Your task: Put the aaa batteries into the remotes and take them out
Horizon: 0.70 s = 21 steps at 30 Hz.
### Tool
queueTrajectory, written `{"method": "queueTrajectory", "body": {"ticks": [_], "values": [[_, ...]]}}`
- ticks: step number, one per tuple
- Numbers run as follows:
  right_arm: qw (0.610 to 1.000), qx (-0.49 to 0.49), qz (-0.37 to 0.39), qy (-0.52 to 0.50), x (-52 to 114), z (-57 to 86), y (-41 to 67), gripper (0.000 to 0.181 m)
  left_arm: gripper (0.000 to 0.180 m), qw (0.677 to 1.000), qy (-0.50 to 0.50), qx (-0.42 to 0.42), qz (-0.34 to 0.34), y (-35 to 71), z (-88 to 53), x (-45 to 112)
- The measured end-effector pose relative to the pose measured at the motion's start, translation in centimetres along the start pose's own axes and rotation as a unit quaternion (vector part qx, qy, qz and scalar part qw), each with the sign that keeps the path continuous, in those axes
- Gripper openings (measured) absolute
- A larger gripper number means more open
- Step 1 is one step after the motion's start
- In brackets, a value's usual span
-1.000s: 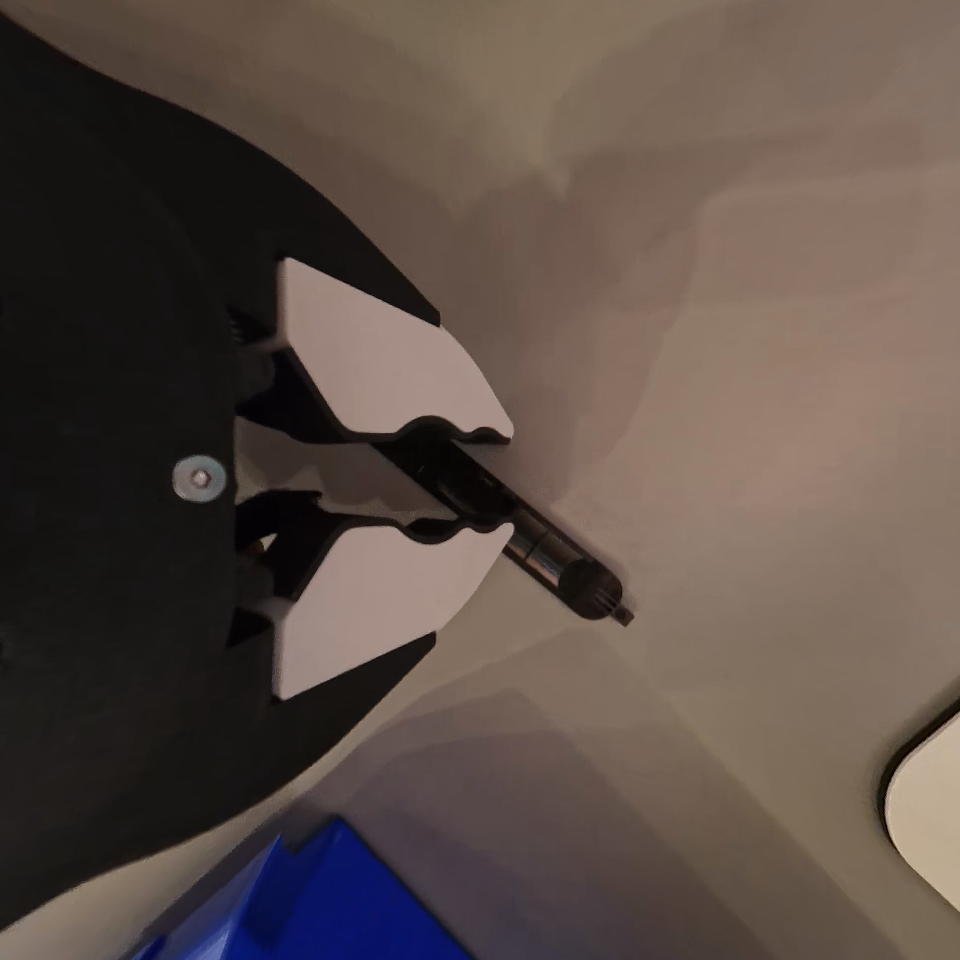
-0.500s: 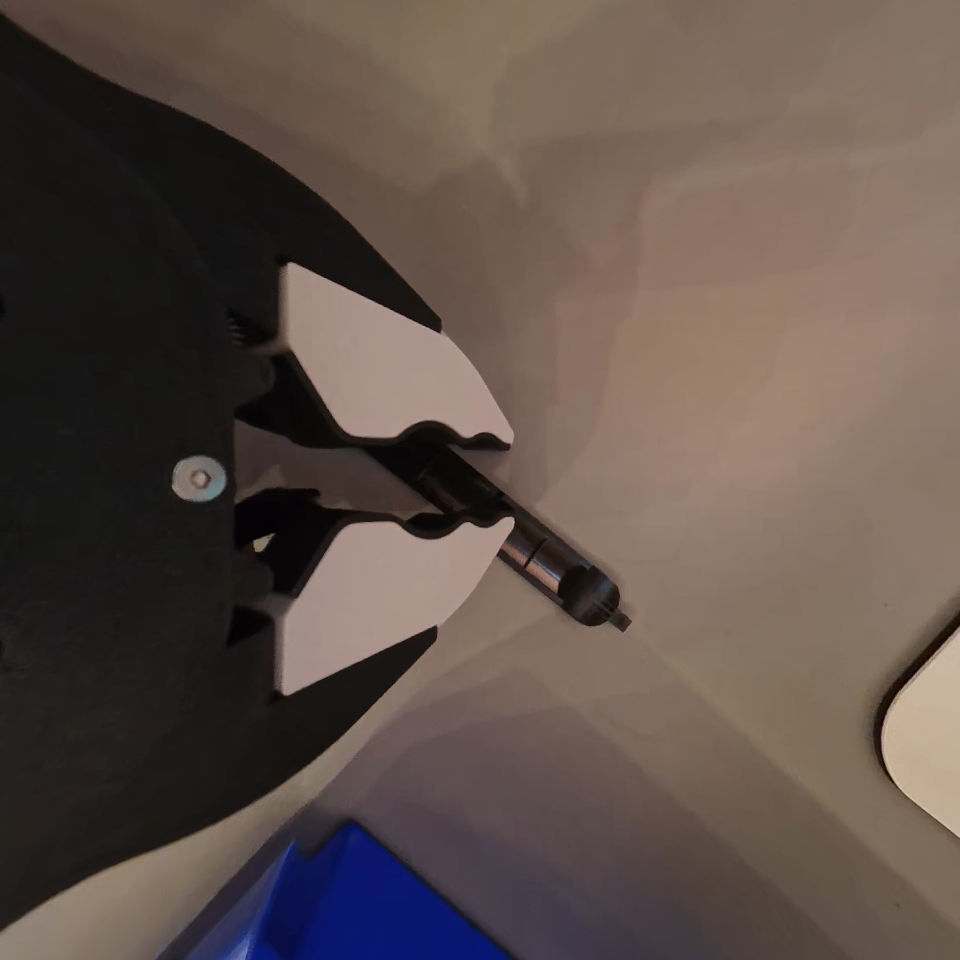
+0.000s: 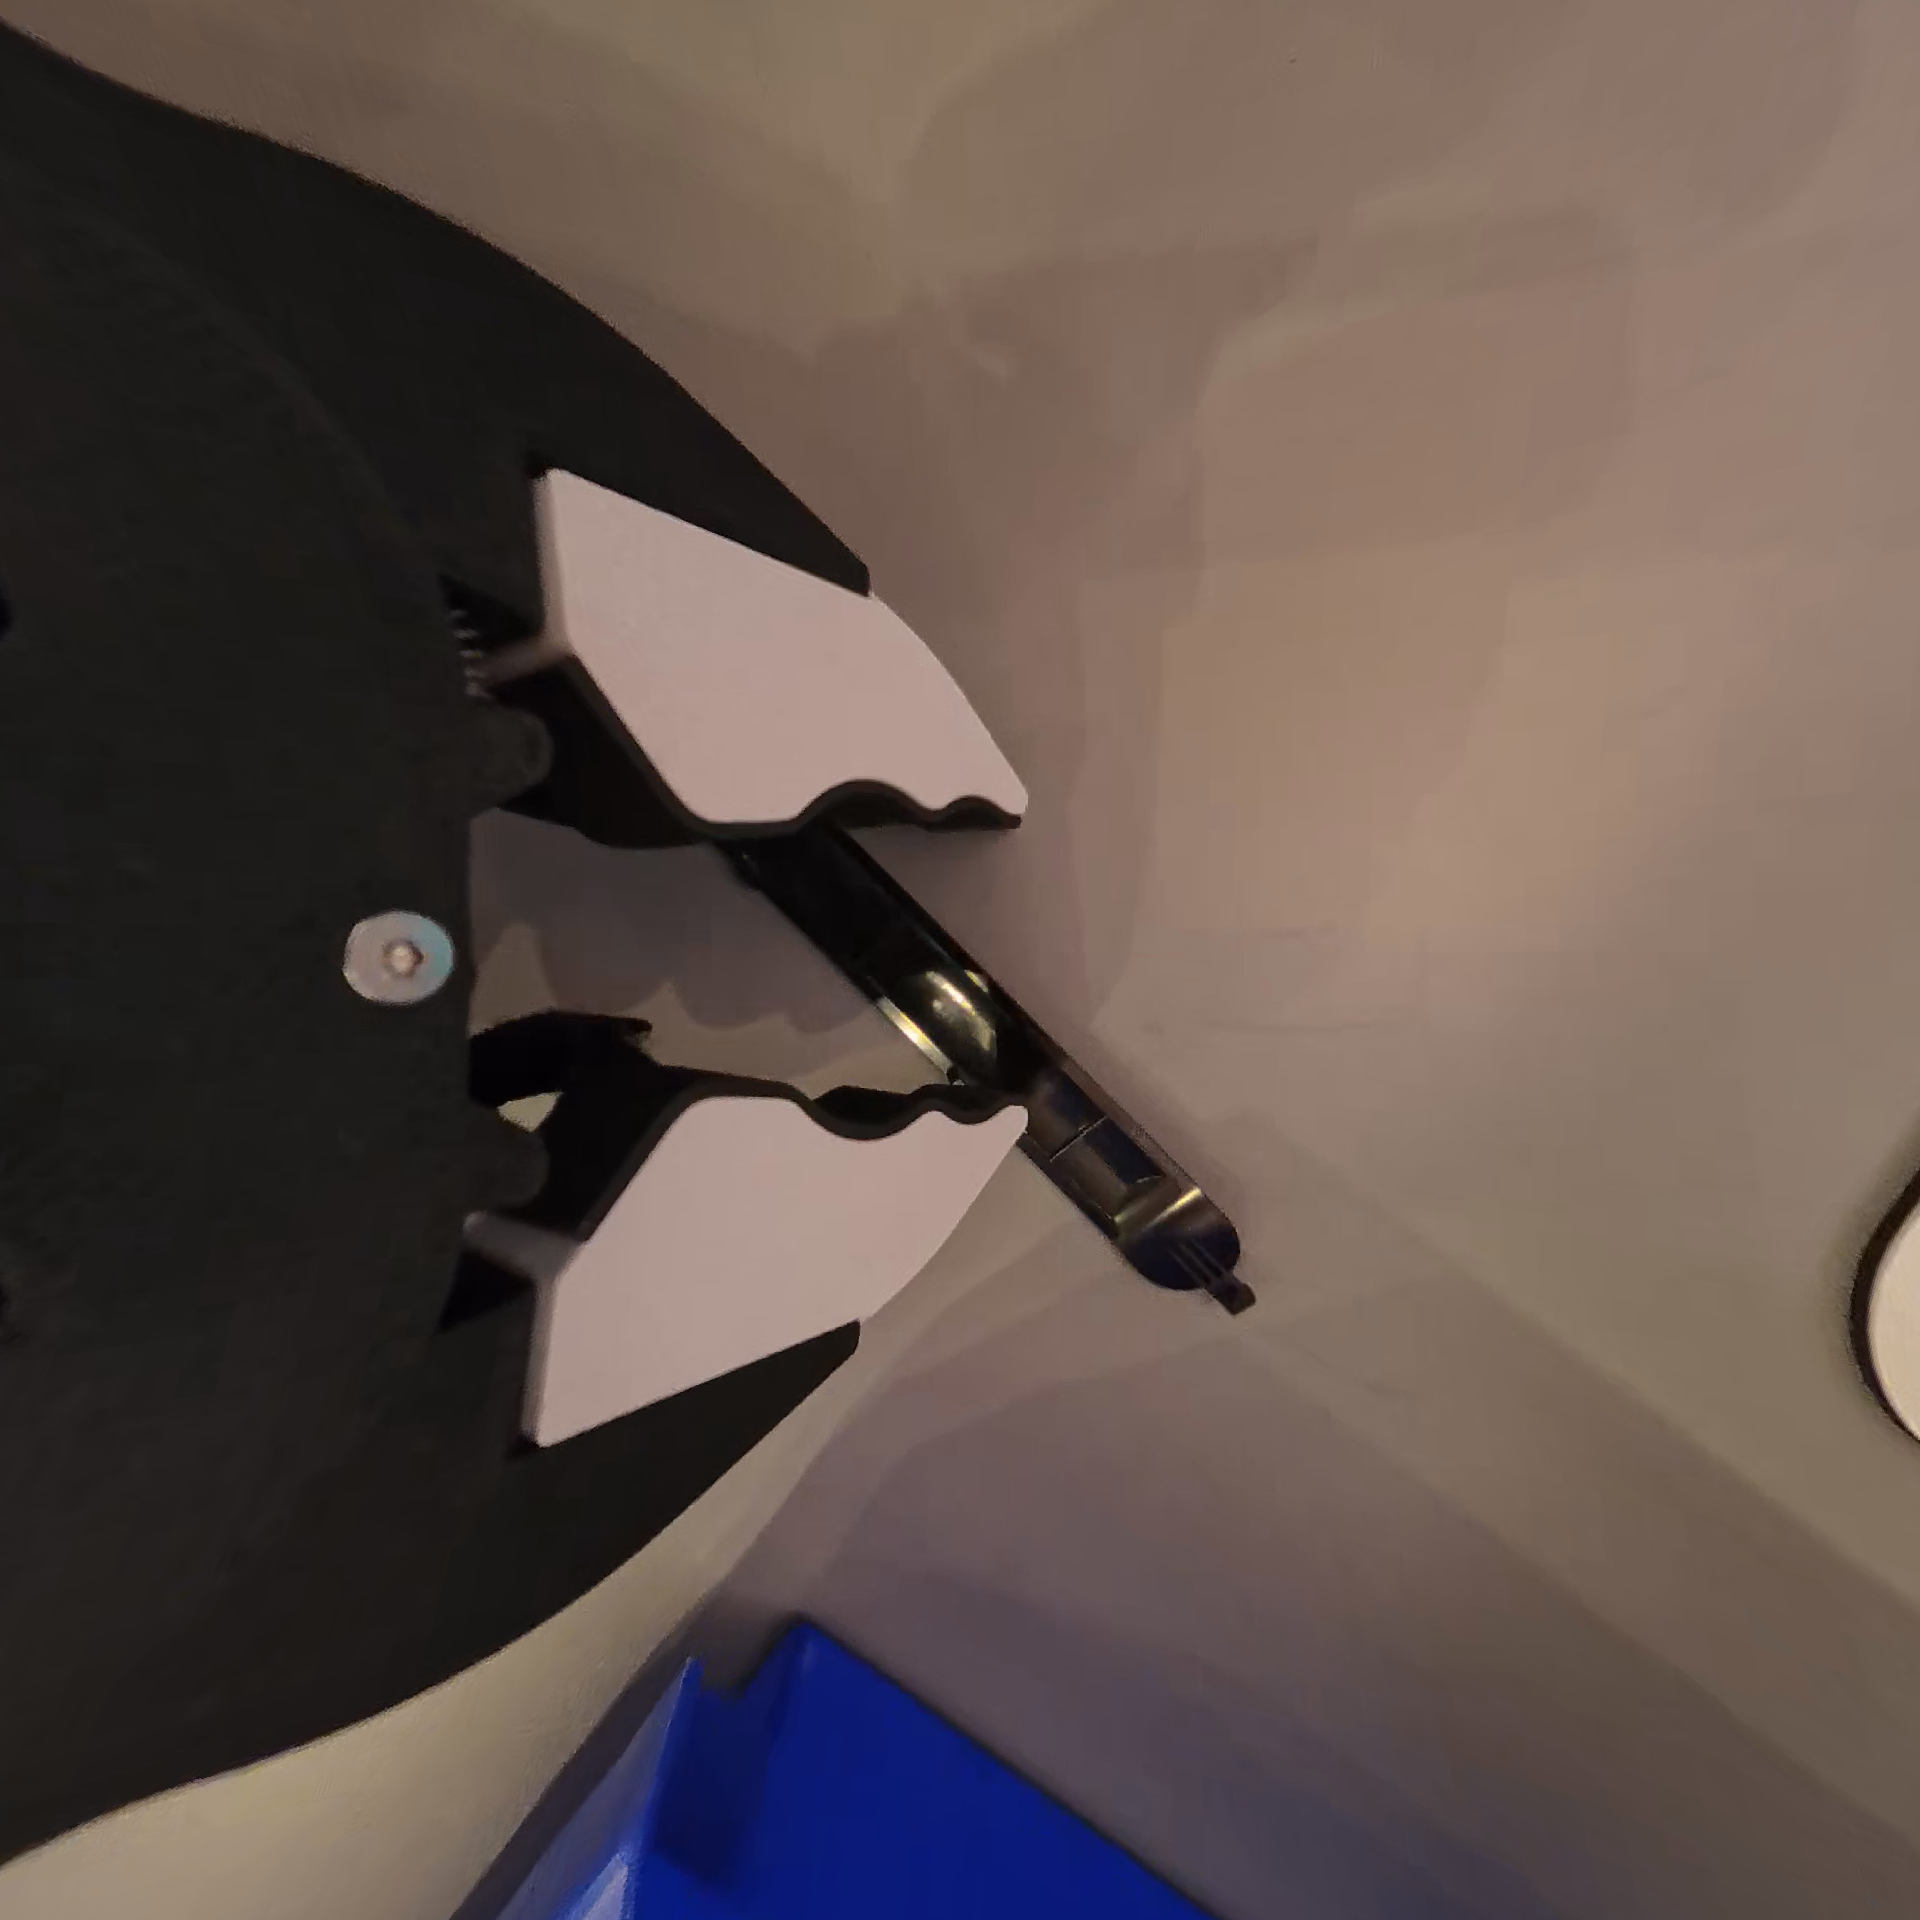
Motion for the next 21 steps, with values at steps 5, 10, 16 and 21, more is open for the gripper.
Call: {"method": "queueTrajectory", "body": {"ticks": [5,10,16,21], "values": [[1.000,-0.003,0.027,0.005,0.1,0.5,-0.1,0.020,0.060,1.000,0.000,0.000,0.001,-0.1,0.1,-0.1],[0.997,0.005,0.055,0.054,0.1,0.3,-0.3,0.002,0.060,1.000,-0.001,0.001,0.003,0.0,0.2,-0.1],[0.988,0.015,0.102,0.114,-0.2,0.3,-0.2,0.002,0.060,1.000,-0.003,0.003,0.004,0.2,0.3,0.1],[0.970,0.022,0.130,0.204,-1.5,-0.8,0.6,0.001,0.060,1.000,-0.008,0.005,0.005,0.4,0.3,0.3]]}}
Point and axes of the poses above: each gripper's, where its closed fingertips meet, x out along the fingers, y out of its top, z = x × y across the jaws, the point moved 4 cm from there along -x, back along the fingers, and after that the axes turned 9 degrees about -x, right-handed, at the moved point
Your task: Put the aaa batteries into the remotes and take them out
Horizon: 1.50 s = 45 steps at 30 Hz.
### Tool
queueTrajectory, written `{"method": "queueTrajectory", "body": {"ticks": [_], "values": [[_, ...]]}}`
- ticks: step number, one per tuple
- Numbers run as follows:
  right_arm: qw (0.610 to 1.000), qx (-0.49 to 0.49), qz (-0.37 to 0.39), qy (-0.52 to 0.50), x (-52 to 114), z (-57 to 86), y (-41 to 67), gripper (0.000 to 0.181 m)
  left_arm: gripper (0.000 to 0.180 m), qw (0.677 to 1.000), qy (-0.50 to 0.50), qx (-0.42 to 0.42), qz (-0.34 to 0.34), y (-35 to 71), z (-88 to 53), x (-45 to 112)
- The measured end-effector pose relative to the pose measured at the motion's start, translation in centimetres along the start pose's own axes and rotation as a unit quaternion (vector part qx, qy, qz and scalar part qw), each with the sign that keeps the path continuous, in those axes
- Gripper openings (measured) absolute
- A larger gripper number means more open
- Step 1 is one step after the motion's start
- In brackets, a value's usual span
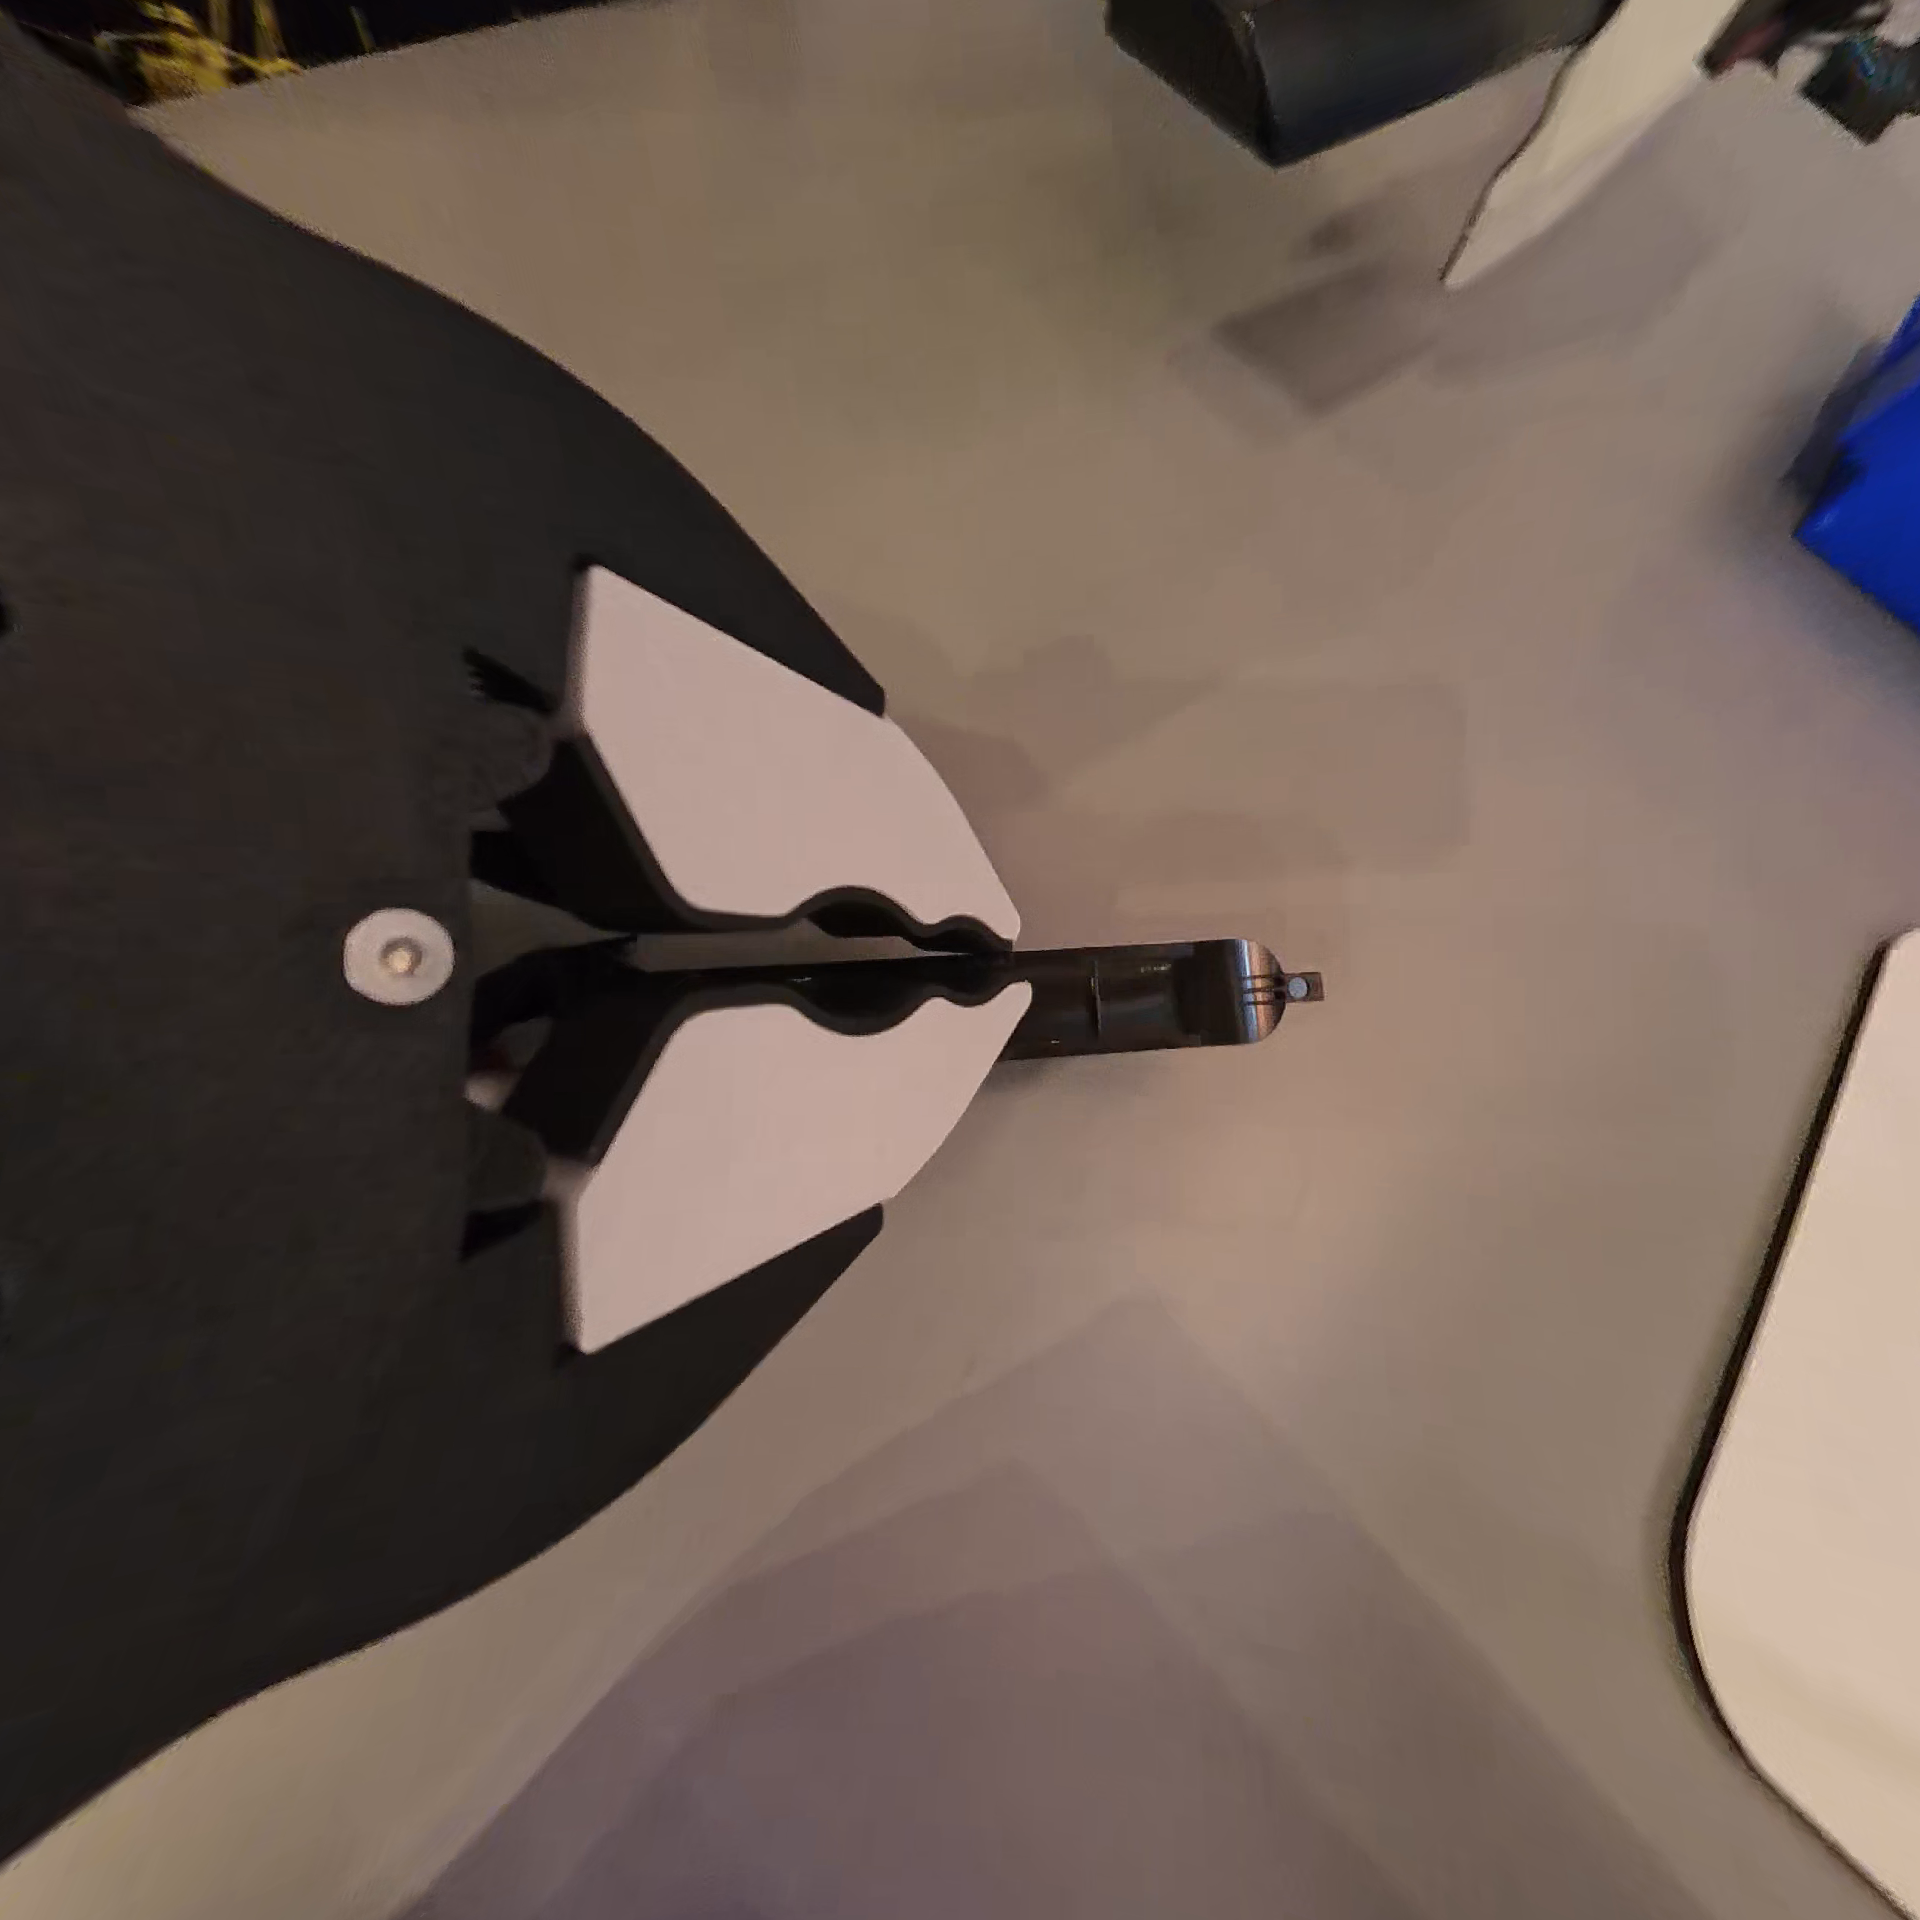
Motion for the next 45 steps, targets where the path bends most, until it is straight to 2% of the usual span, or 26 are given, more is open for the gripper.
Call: {"method": "queueTrajectory", "body": {"ticks": [4,6,9,13,16,20,23,26,30,40,45], "values": [[0.992,-0.016,-0.017,0.123,0.0,-3.4,0.0,0.001,0.060,1.000,-0.003,0.002,-0.002,0.1,0.1,0.1],[0.972,0.010,-0.038,0.232,-0.3,-5.9,-0.5,0.002,0.060,1.000,-0.010,0.004,-0.003,0.1,0.3,0.0],[0.936,0.023,-0.093,0.337,-0.2,-8.4,-1.6,0.002,0.060,1.000,-0.015,0.008,-0.007,-0.1,0.7,0.1],[0.940,-0.004,-0.165,0.298,1.7,-8.1,-2.8,0.003,0.060,1.000,-0.021,0.009,-0.012,-0.2,1.0,0.3],[0.946,-0.010,-0.166,0.279,2.2,-7.4,-2.1,0.003,0.060,1.000,-0.023,0.008,-0.012,-0.2,1.1,0.2],[0.955,-0.051,-0.152,0.250,2.0,-7.4,-1.2,0.026,0.060,1.000,-0.024,0.009,-0.014,-0.3,1.2,0.1],[0.965,-0.123,-0.169,0.157,1.7,-7.2,-1.4,0.029,0.060,1.000,-0.024,0.009,-0.012,-0.4,1.2,0.0],[0.959,-0.180,-0.203,0.082,1.6,-7.6,-2.4,0.031,0.060,1.000,-0.024,0.011,-0.010,-0.3,1.3,0.0],[0.948,-0.244,-0.203,0.004,1.8,-7.9,-2.9,0.022,0.060,1.000,-0.023,0.012,-0.007,-0.1,1.4,0.0],[0.948,-0.270,-0.171,0.003,2.0,-8.2,-2.8,0.019,0.060,1.000,-0.020,0.012,-0.006,-0.3,1.8,-0.2],[0.952,-0.279,-0.122,0.012,1.4,-8.5,-1.0,0.019,0.060,1.000,-0.022,0.009,-0.007,-0.4,1.8,-0.1]]}}
Point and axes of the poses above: each gripper's, where its closed fingertips meet, x out along the fingers, y out of its top, z = x × y across the jaws, the point moved 4 cm from there along -x, back along the fingers, and after that the axes turned 9 degrees about -x, right-handed, at the moved point
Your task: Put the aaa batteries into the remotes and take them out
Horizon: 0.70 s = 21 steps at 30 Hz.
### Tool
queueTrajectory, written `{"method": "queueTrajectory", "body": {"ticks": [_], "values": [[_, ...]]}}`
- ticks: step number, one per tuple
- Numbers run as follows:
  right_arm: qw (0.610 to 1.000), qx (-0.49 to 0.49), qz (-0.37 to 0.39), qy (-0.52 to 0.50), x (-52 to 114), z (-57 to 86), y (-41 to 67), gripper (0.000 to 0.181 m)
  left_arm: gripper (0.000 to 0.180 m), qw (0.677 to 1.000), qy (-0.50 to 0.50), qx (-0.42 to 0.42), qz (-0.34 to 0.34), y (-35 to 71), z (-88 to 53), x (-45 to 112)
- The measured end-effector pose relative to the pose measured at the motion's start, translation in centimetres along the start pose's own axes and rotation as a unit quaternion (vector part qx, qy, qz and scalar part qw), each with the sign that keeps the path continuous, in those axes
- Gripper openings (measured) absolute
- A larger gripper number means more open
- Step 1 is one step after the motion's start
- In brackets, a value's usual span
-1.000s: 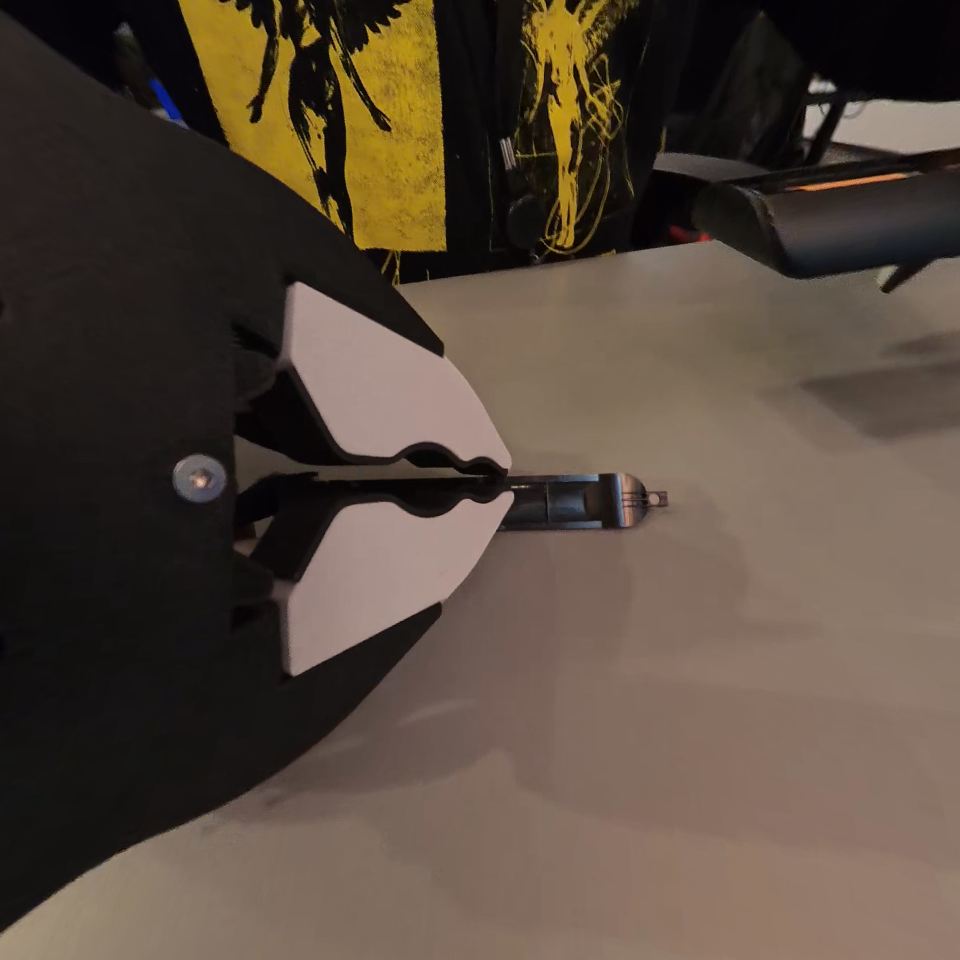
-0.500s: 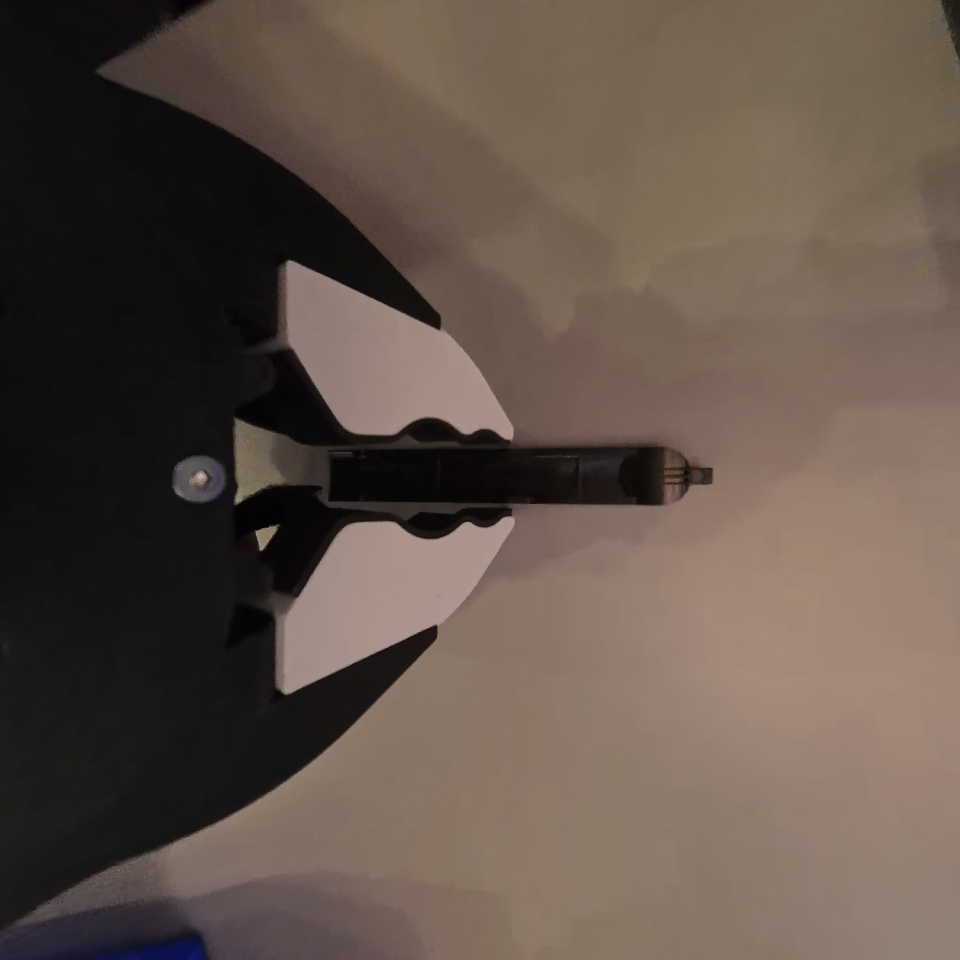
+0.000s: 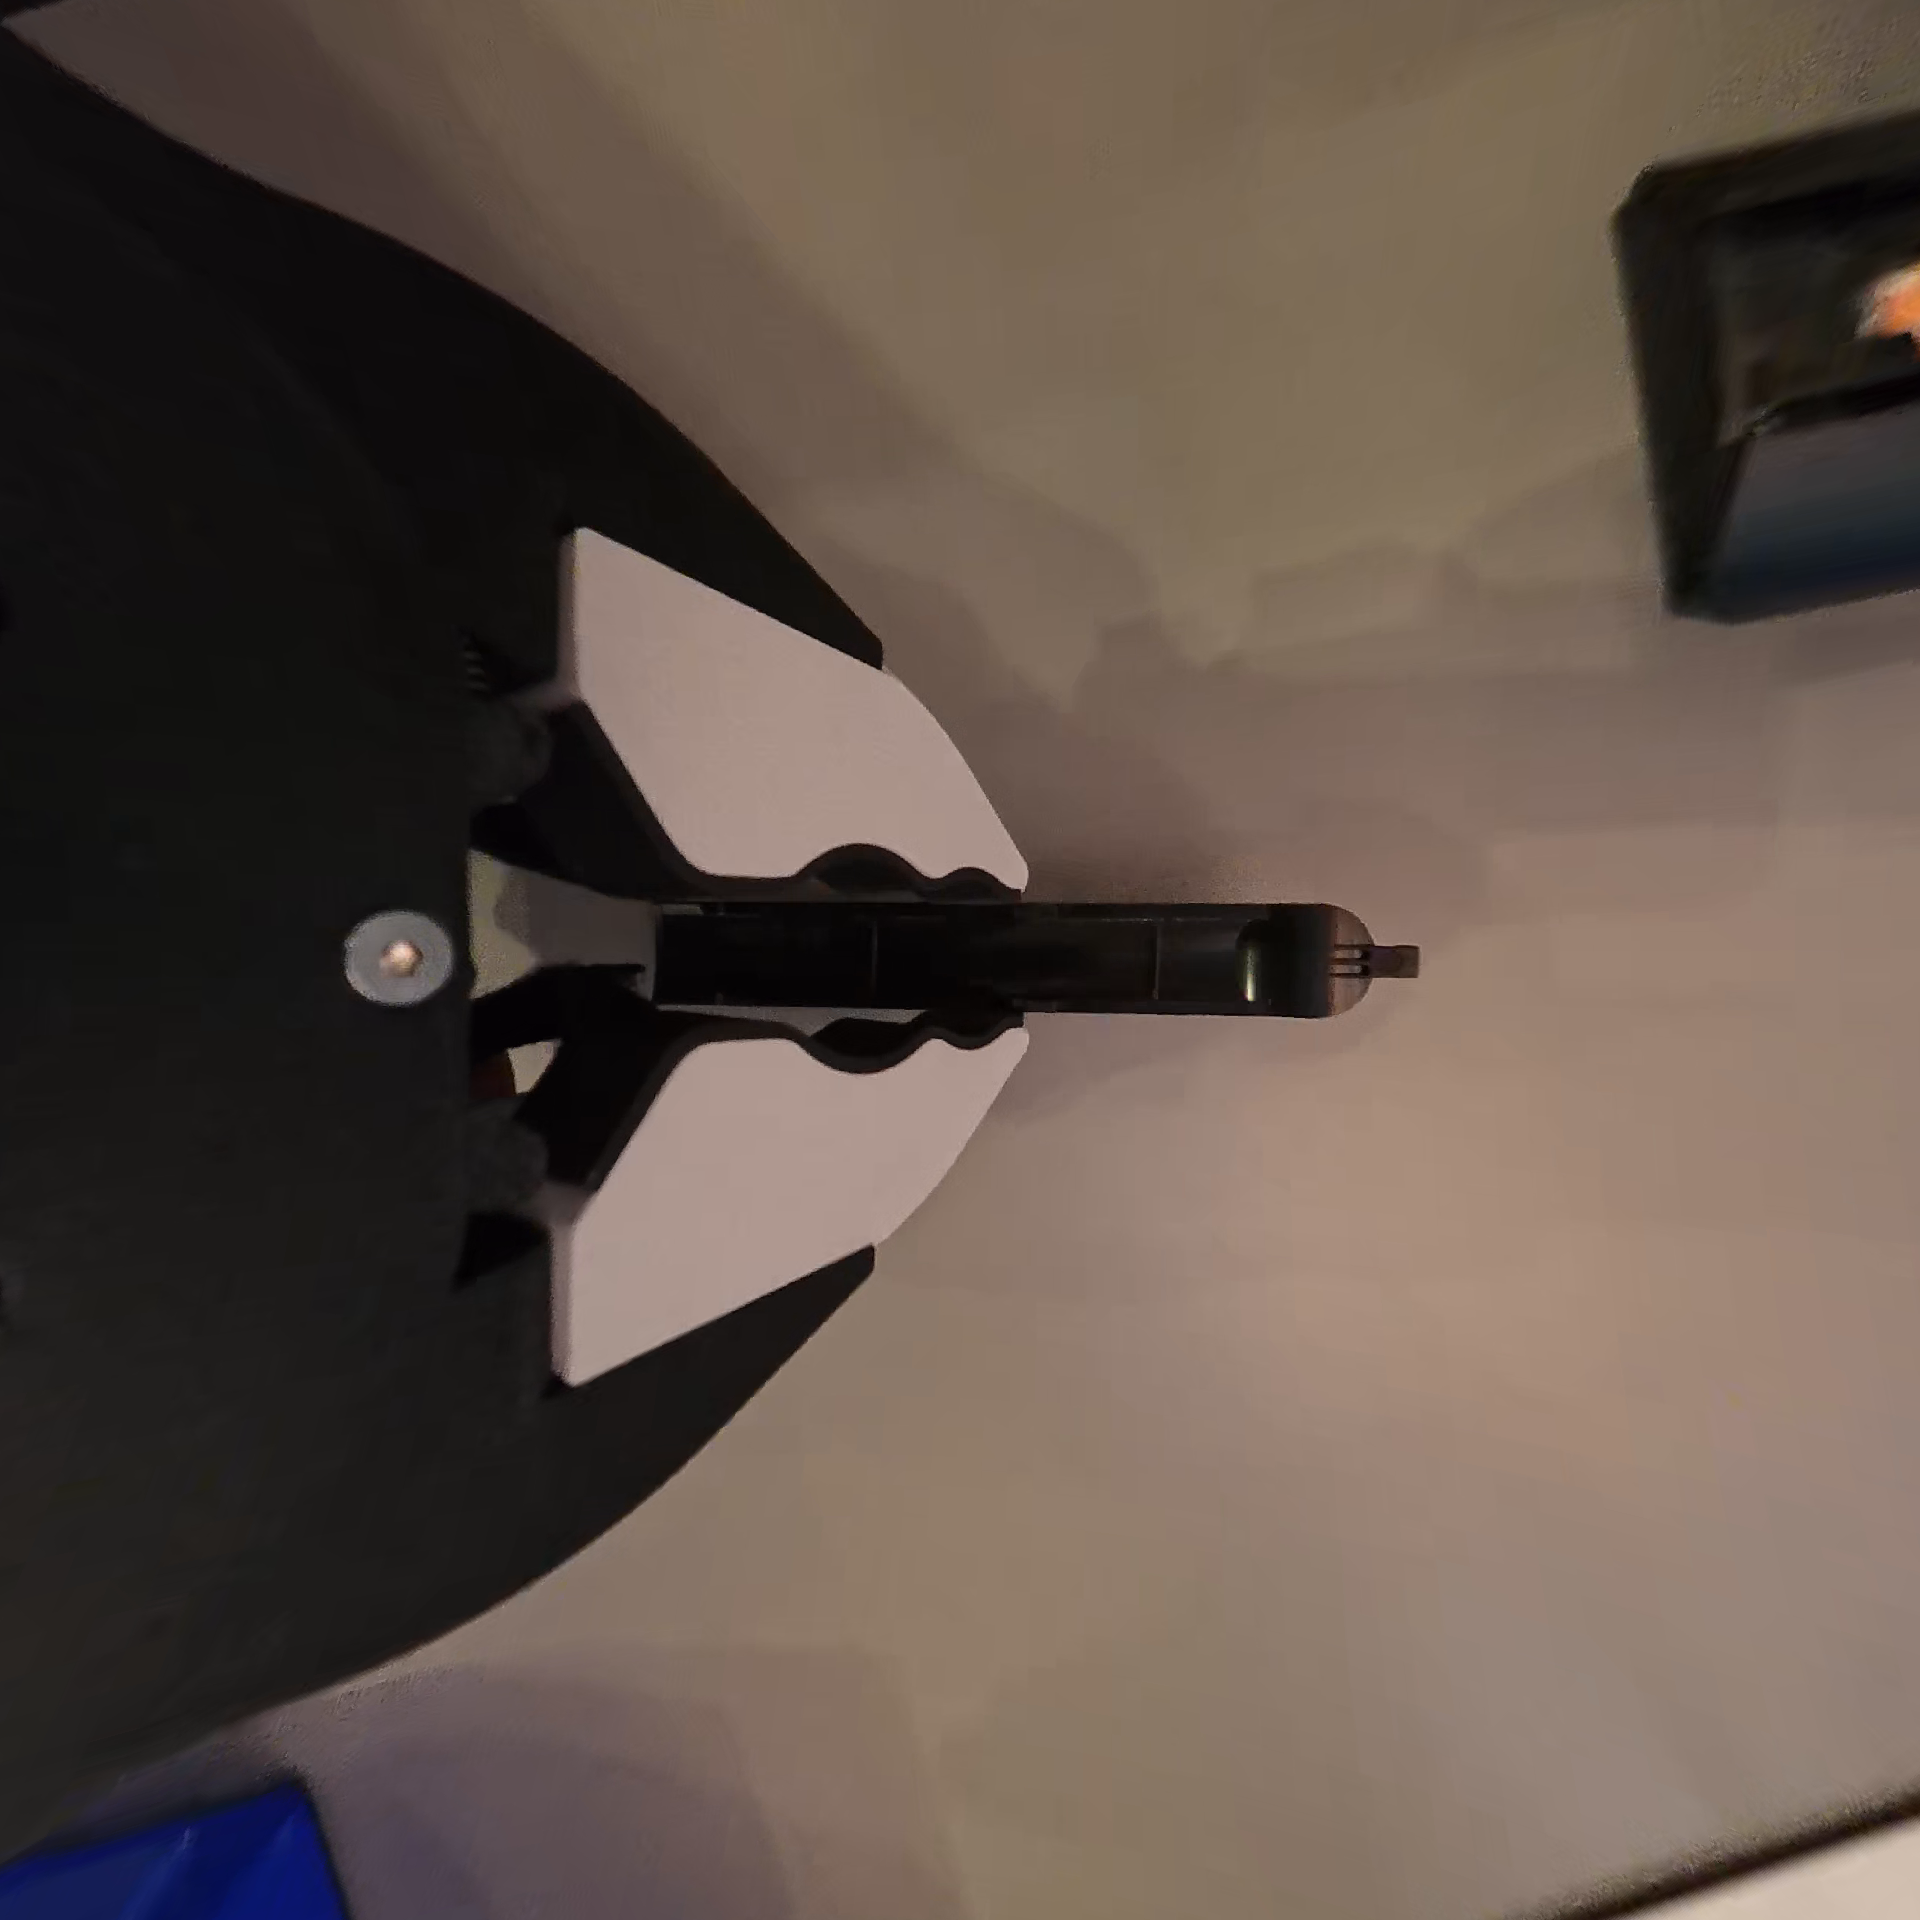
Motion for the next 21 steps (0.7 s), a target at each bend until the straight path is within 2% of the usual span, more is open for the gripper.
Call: {"method": "queueTrajectory", "body": {"ticks": [4,7,11,15,21], "values": [[0.997,0.007,0.016,0.073,-0.5,-0.9,0.6,0.019,0.060,1.000,-0.004,-0.001,-0.003,-0.1,-0.1,0.3],[0.981,0.057,0.081,0.168,-1.2,-1.8,1.9,0.019,0.060,1.000,-0.010,0.000,-0.003,-0.1,0.1,0.3],[0.964,0.092,0.134,0.212,-1.8,-1.4,2.8,0.019,0.060,1.000,-0.010,0.010,-0.006,-0.2,0.4,0.3],[0.955,0.110,0.143,0.237,-2.0,-1.0,2.8,0.019,0.060,0.999,0.015,0.019,-0.030,-0.7,0.1,0.6],[0.918,0.127,0.136,0.350,-1.6,-2.4,2.8,0.019,0.060,1.000,0.011,0.019,-0.019,-0.4,0.1,0.8]]}}
Point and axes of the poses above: each gripper's, where its closed fingertips meet, x out along the fingers, y out of its top, z = x × y across the jaws, the point moved 4 cm from there along -x, back along the fingers, and after that the axes turned 9 degrees about -x, right-handed, at the moved point
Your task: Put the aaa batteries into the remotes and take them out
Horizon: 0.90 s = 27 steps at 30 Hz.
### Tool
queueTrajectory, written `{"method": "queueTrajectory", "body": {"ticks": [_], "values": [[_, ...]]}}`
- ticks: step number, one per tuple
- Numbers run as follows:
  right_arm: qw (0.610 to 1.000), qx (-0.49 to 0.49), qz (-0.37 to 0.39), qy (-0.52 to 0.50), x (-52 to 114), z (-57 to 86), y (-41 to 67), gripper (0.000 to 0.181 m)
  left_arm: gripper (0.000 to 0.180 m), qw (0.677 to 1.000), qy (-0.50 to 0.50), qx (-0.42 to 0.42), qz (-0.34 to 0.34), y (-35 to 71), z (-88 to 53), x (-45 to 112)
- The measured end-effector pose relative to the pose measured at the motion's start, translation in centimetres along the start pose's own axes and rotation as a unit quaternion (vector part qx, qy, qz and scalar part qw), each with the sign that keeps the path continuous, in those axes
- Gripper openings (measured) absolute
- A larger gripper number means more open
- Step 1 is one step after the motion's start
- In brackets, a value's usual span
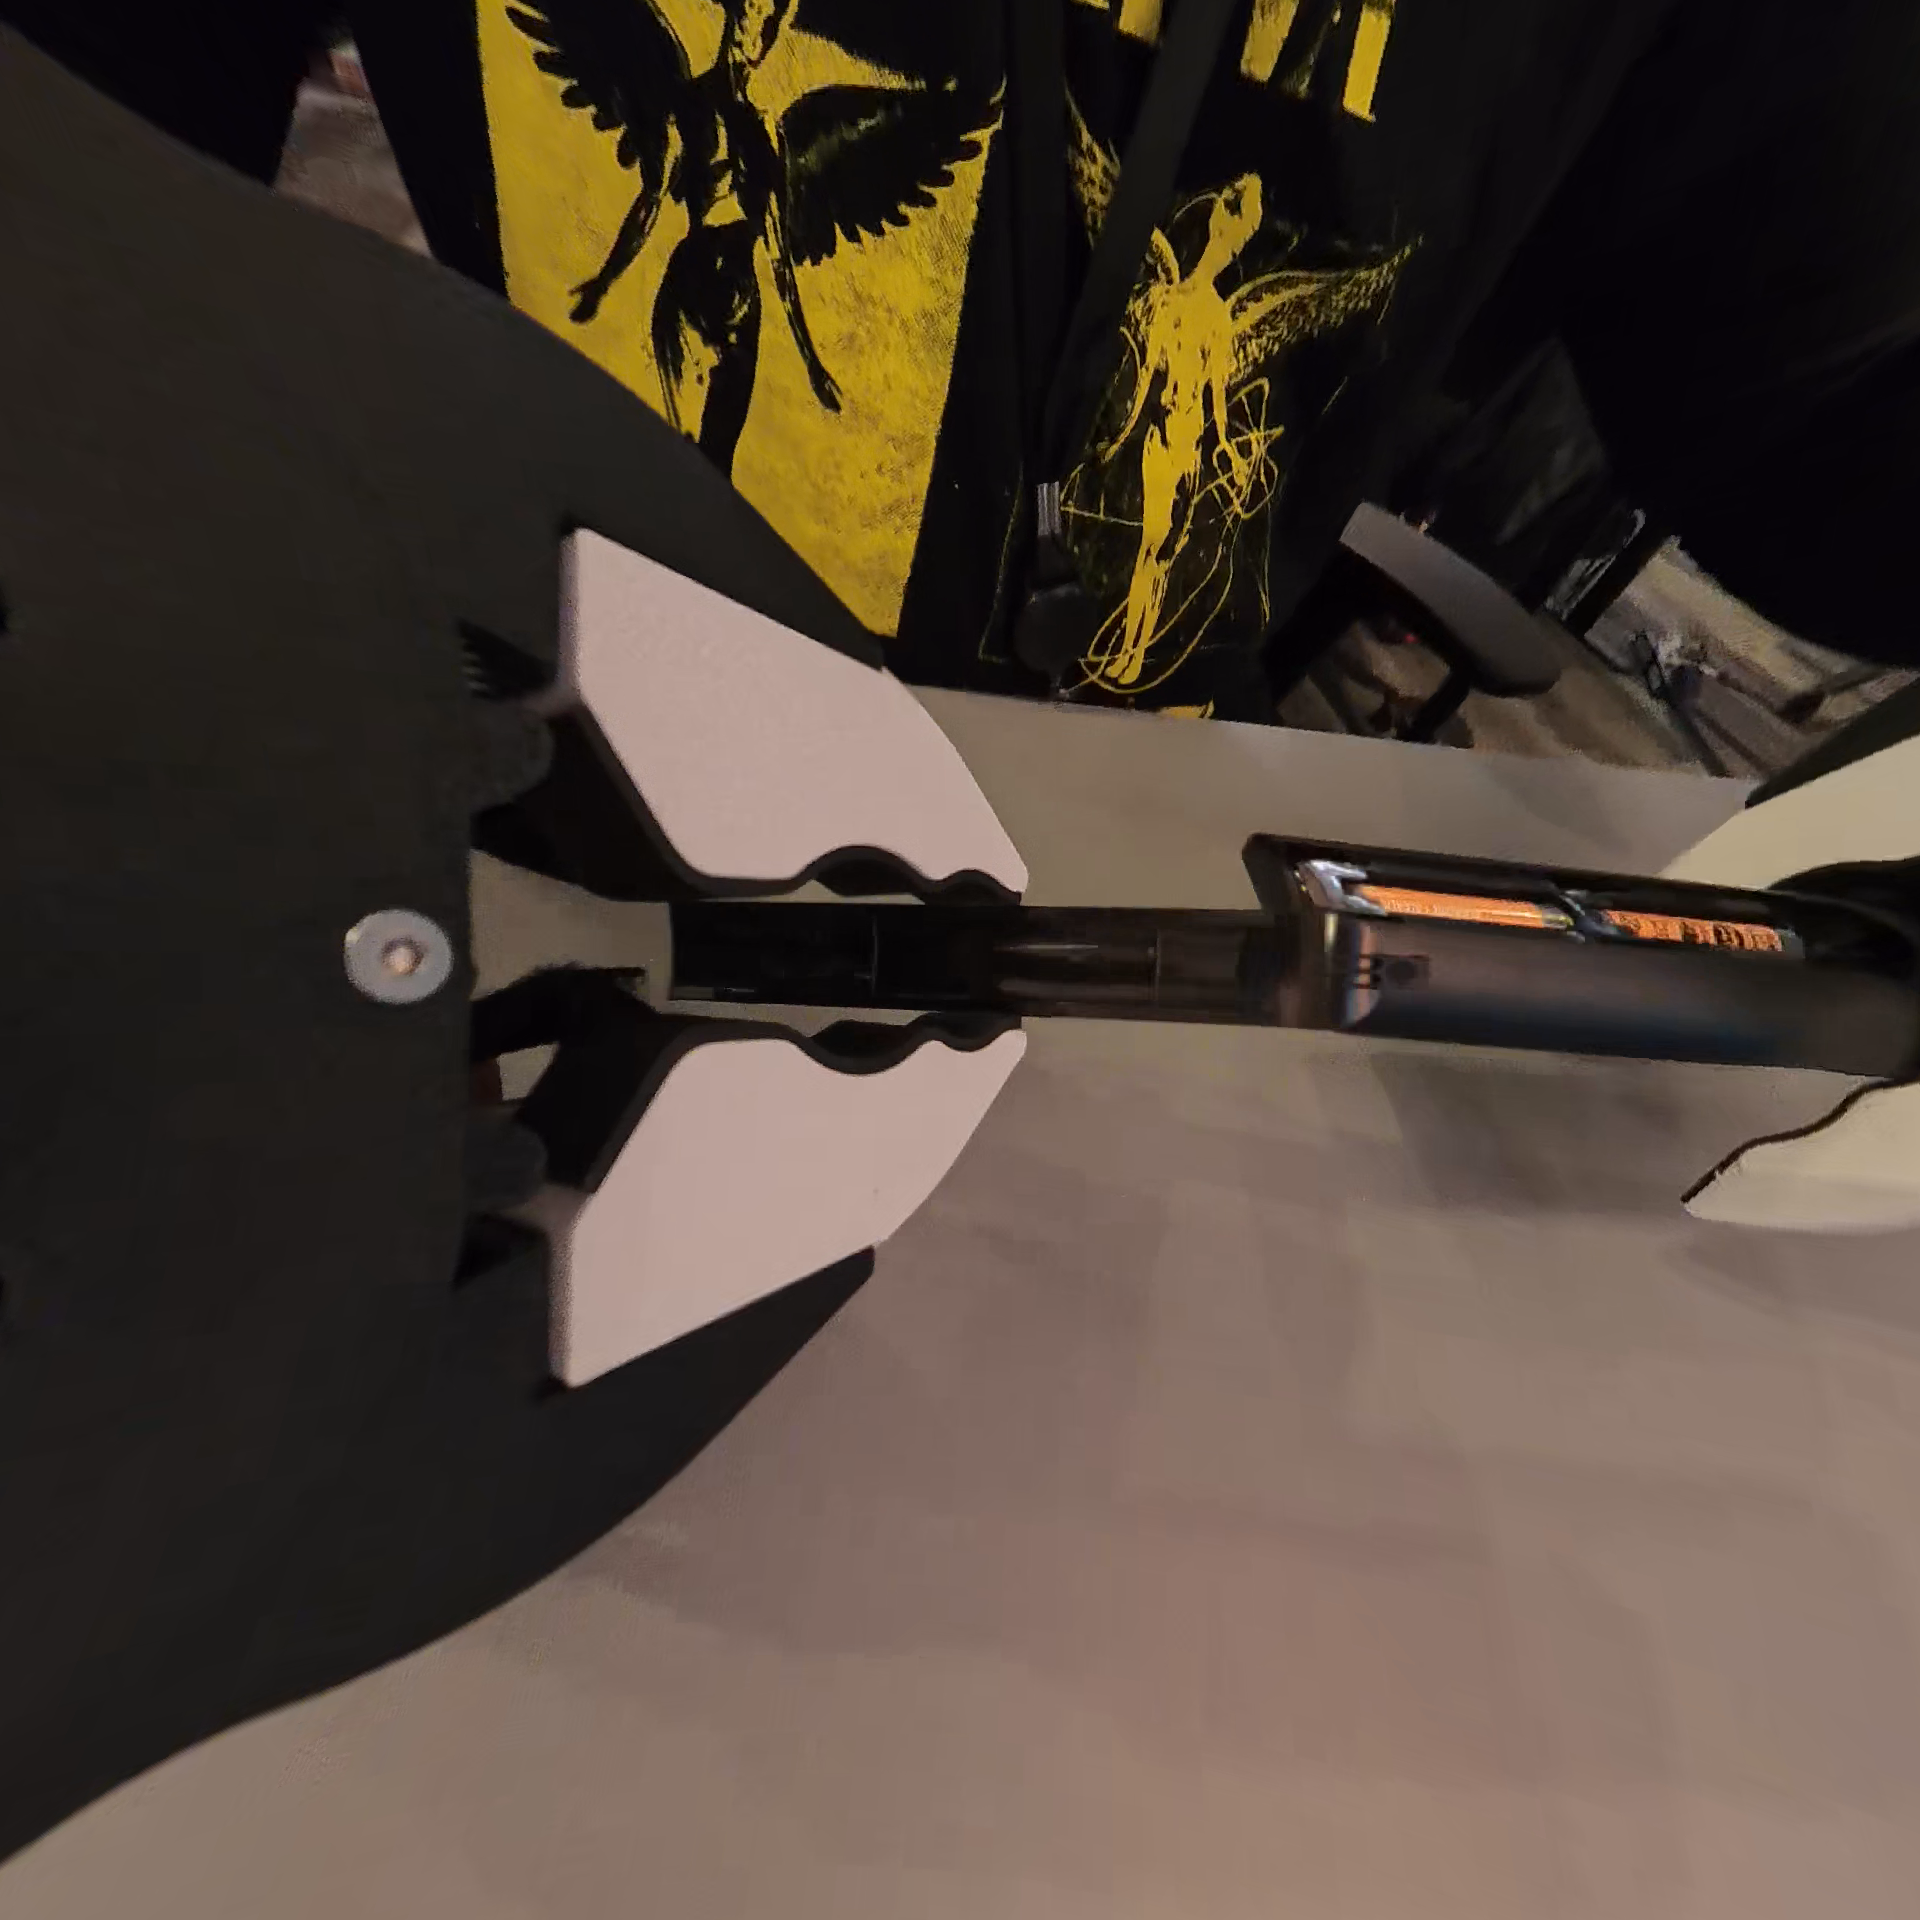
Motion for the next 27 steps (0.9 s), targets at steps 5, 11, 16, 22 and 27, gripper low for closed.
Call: {"method": "queueTrajectory", "body": {"ticks": [5,11,16,22,27], "values": [[0.998,0.013,0.019,0.053,0.7,0.0,0.4,0.019,0.060,1.000,0.004,0.005,-0.005,0.1,0.0,0.3],[0.990,-0.005,0.101,0.101,0.4,-0.7,2.3,0.019,0.060,1.000,0.009,0.001,-0.003,-0.1,-0.3,0.3],[0.980,0.014,0.106,0.165,2.0,-1.5,2.7,0.019,0.060,1.000,0.023,0.005,0.012,0.5,-0.6,0.3],[0.974,0.059,0.096,0.194,2.7,-0.9,2.1,0.019,0.060,0.999,0.032,0.003,0.025,0.5,-0.7,-0.1],[0.971,0.092,0.107,0.194,2.6,0.1,1.7,0.018,0.060,1.000,0.021,0.001,0.023,0.3,-0.6,0.4]]}}
Point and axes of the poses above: each gripper's, where its closed fingertips meet, x out along the fingers, y out of its top, z = x × y across the jaws, the point moved 4 cm from there along -x, back along the fingers, and after that the axes turned 9 degrees about -x, right-handed, at the moved point
